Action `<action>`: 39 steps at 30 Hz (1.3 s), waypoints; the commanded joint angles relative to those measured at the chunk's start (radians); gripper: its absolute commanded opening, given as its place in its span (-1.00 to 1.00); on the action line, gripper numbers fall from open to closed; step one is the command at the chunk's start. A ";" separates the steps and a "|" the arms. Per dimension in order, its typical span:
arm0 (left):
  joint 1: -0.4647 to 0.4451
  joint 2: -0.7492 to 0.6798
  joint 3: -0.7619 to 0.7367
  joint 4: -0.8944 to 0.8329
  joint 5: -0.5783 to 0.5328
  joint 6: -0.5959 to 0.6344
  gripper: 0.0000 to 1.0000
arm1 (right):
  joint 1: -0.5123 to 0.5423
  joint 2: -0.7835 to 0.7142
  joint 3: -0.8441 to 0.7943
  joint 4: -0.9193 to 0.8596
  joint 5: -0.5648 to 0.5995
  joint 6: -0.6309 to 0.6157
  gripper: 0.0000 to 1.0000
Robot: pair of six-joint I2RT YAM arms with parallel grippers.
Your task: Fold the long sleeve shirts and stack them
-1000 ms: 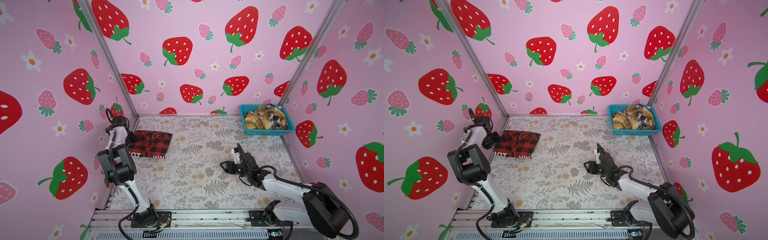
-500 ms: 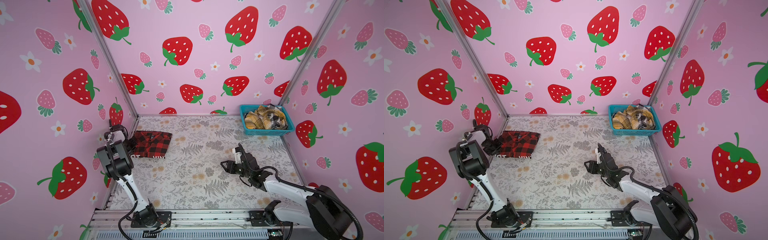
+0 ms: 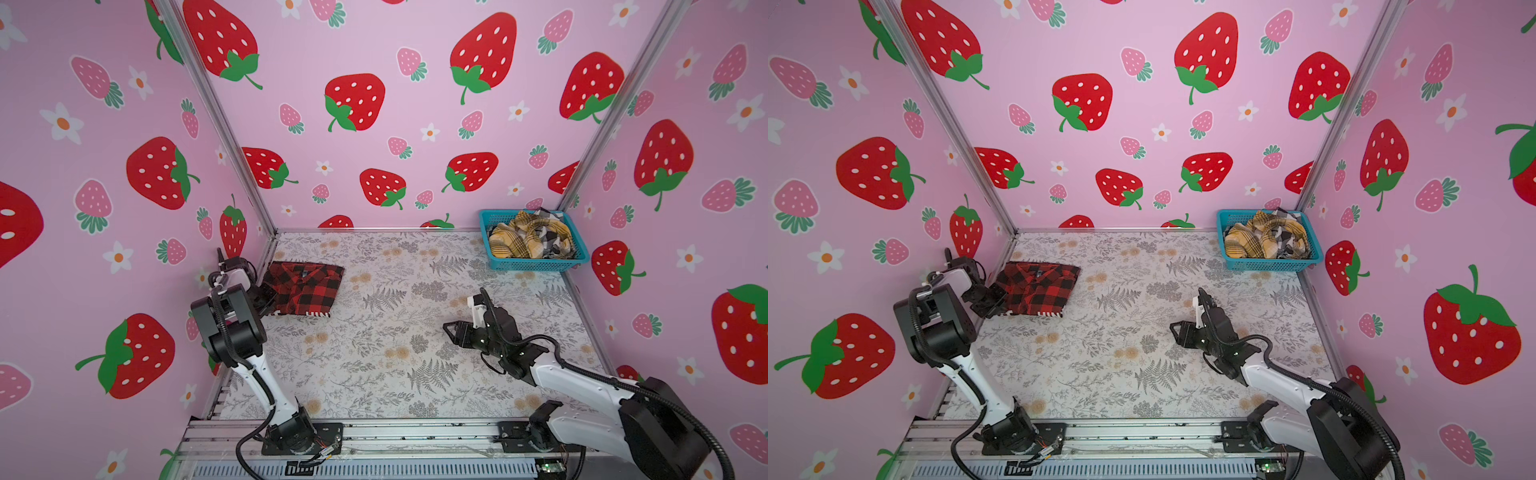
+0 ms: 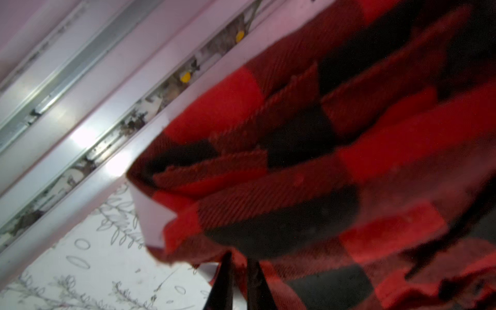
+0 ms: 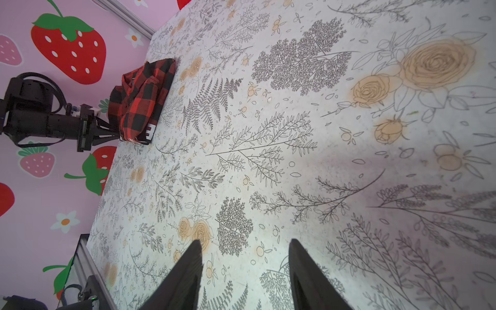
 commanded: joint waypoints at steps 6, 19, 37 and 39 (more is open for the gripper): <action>-0.081 -0.265 -0.116 -0.005 -0.041 -0.095 -0.04 | 0.008 -0.046 0.039 -0.093 0.026 -0.025 0.06; -0.364 -0.274 -0.333 0.200 -0.002 -0.232 0.05 | 0.009 -0.137 0.079 -0.213 0.059 -0.040 0.07; -0.379 -0.223 -0.278 0.204 0.038 -0.236 0.14 | 0.009 -0.185 0.129 -0.327 0.103 -0.053 0.07; -0.382 -0.285 -0.312 0.215 0.064 -0.243 0.27 | 0.010 -0.186 0.145 -0.343 0.117 -0.063 0.07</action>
